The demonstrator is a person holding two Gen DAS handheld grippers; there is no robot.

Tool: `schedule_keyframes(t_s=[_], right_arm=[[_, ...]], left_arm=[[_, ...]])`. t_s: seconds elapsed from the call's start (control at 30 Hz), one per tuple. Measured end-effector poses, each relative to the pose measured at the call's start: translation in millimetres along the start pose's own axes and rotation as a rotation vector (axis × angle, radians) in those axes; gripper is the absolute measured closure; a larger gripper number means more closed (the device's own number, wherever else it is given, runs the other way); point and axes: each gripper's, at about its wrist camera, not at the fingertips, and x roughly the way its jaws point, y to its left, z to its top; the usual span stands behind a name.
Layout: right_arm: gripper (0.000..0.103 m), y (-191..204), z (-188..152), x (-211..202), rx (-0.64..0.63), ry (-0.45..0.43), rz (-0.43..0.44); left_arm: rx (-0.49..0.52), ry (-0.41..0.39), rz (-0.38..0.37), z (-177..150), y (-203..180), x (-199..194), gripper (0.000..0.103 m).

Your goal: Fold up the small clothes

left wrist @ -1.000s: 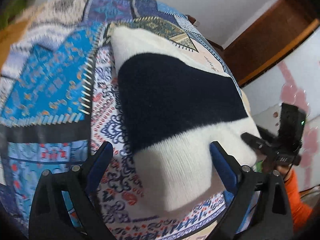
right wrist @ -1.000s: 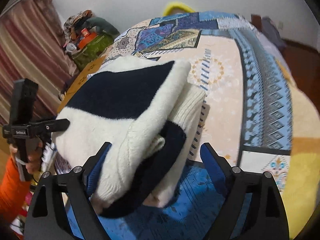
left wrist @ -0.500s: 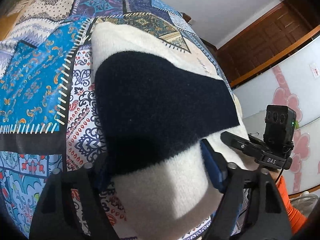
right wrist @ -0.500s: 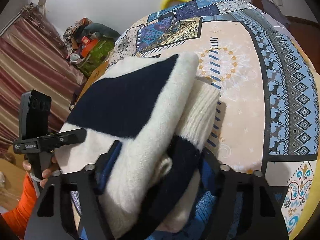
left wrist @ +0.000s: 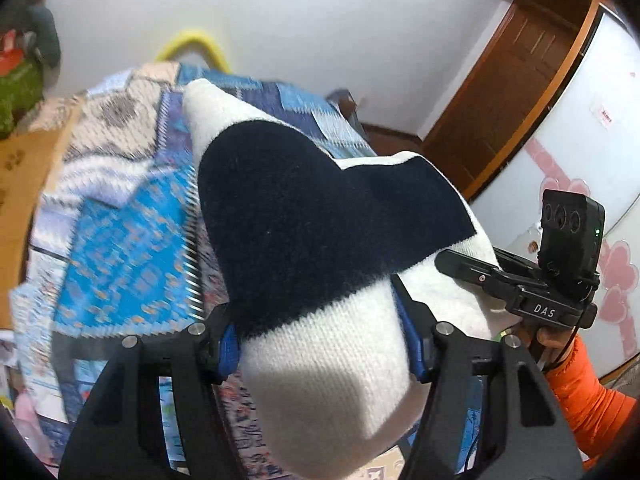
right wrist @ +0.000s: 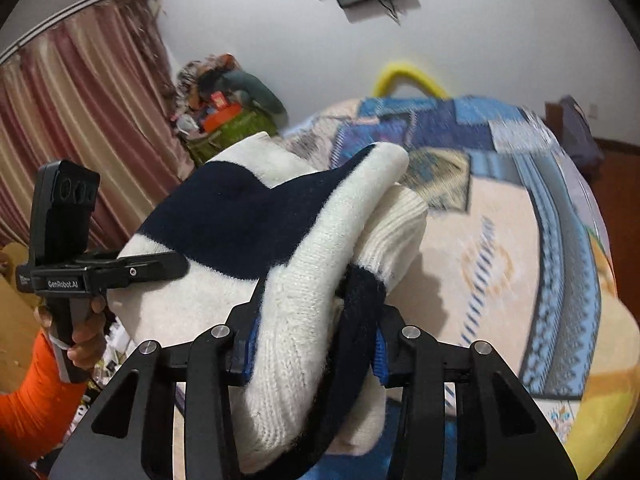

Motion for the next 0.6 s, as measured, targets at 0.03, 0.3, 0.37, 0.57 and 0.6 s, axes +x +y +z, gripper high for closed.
schedule_keyframes(t_s=[0.03,0.3,0.37,0.57,0.6], right_arm=[[0.064,5.7,4.5,1.2,-0.006,-0.007,0.007],[0.064,35.5,16.2,44.0,-0.018,0.034,0.047],[0.064,40.5,10.6,63.0,-0.017,0.073,0.053],[0.064,45.1,-15.3,115.9,-0.005,0.195,0.027],[0.063,45.2,-17.9,117.8,-0.009,0.196,0.02]], left_arm=[[-0.003,-0.013,0.007,2.0,3.9,-5.2,0.039],[-0.075,-0.036,0.061,-13.8,58.1,-17.3,0.039],[-0.109,-0.015,0.074,-23.1,77.7,-8.0,0.039],[-0.237,0.1,0.079,-64.3,136.1,28.8,0.038],[-0.255,0.114,0.066,-71.2,142.4,33.4,0.036]])
